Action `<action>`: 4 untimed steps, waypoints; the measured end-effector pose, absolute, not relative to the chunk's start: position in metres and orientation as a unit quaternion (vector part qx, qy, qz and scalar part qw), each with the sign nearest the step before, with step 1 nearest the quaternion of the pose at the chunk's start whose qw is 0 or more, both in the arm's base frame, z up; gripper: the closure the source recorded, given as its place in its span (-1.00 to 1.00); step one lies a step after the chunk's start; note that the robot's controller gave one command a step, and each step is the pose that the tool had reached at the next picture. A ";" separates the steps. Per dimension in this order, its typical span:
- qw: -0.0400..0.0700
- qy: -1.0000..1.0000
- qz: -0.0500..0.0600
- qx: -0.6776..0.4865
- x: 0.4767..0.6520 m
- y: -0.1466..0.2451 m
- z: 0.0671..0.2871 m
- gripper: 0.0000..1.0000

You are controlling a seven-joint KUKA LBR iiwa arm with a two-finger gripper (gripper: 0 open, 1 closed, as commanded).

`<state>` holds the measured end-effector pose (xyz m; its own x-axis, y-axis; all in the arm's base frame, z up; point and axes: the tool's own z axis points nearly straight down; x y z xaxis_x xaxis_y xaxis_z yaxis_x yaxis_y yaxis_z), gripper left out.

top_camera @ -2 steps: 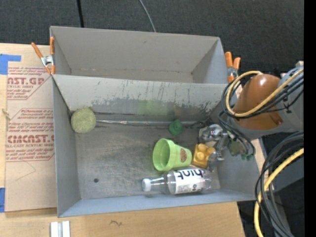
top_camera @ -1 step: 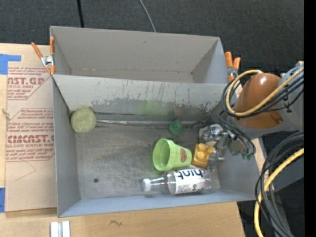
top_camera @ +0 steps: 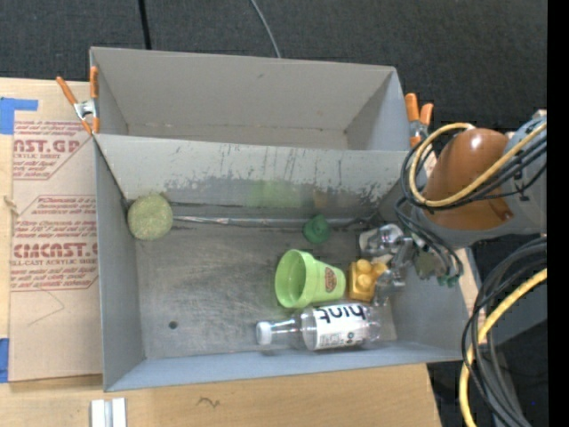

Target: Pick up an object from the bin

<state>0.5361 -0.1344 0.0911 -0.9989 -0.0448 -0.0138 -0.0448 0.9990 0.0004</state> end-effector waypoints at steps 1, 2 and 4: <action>0.002 1.000 0.001 -0.023 0.535 -0.134 0.109 1.00; 0.003 1.000 0.000 -0.023 0.536 -0.135 0.120 1.00; -0.001 1.000 0.001 -0.023 0.534 -0.134 0.133 1.00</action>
Offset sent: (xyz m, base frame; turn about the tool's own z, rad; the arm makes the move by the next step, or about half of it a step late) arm 0.0000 0.0000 0.0284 0.0000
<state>0.5344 -0.1339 0.1327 -0.9990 -0.0453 0.0025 -0.0452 0.9990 0.0020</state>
